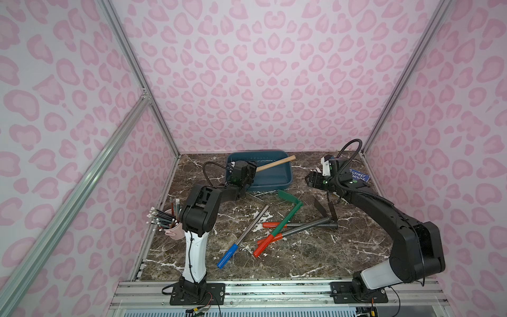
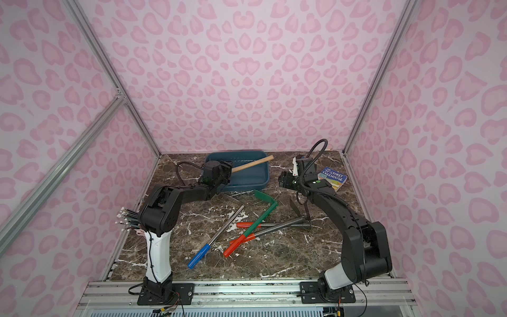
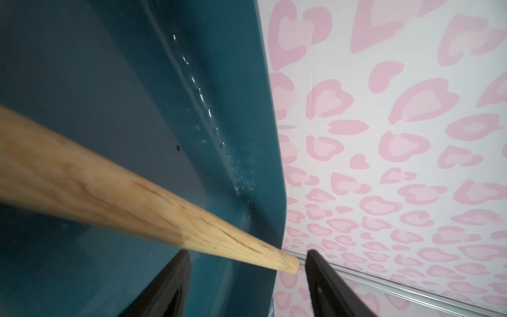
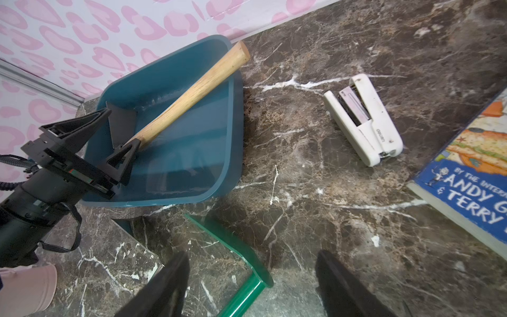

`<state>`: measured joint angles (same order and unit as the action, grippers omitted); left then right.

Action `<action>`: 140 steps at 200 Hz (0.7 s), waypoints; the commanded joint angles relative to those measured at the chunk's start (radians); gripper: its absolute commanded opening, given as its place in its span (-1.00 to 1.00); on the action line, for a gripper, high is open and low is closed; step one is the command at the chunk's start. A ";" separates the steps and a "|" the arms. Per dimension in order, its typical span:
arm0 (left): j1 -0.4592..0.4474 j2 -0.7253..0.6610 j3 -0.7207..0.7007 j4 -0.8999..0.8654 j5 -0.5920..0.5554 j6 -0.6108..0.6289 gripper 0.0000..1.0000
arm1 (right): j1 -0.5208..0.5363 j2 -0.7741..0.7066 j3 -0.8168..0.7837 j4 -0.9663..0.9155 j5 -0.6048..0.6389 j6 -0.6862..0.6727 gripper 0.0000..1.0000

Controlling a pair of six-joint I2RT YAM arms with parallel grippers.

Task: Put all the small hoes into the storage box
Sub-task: Place the hoe in the storage box.

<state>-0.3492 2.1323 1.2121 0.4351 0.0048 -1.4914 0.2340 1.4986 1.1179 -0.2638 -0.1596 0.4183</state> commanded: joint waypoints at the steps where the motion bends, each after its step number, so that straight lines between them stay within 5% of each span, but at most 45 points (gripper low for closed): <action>1: 0.003 -0.031 -0.001 -0.005 0.011 0.055 0.49 | 0.009 -0.003 0.014 0.021 -0.005 -0.023 0.56; 63: 0.006 -0.086 0.034 -0.077 0.094 0.217 0.57 | 0.034 -0.006 -0.001 0.024 0.020 -0.044 0.60; 91: 0.007 -0.121 0.038 -0.137 0.128 0.310 0.59 | 0.036 -0.014 -0.026 0.054 -0.007 -0.047 0.92; 140: 0.008 -0.153 0.093 -0.270 0.236 0.479 0.66 | 0.037 -0.009 -0.050 0.080 -0.021 -0.023 0.97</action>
<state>-0.3420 1.9999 1.2697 0.2424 0.1642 -1.1416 0.2699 1.4902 1.0756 -0.2279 -0.1711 0.3851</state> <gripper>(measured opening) 0.821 0.986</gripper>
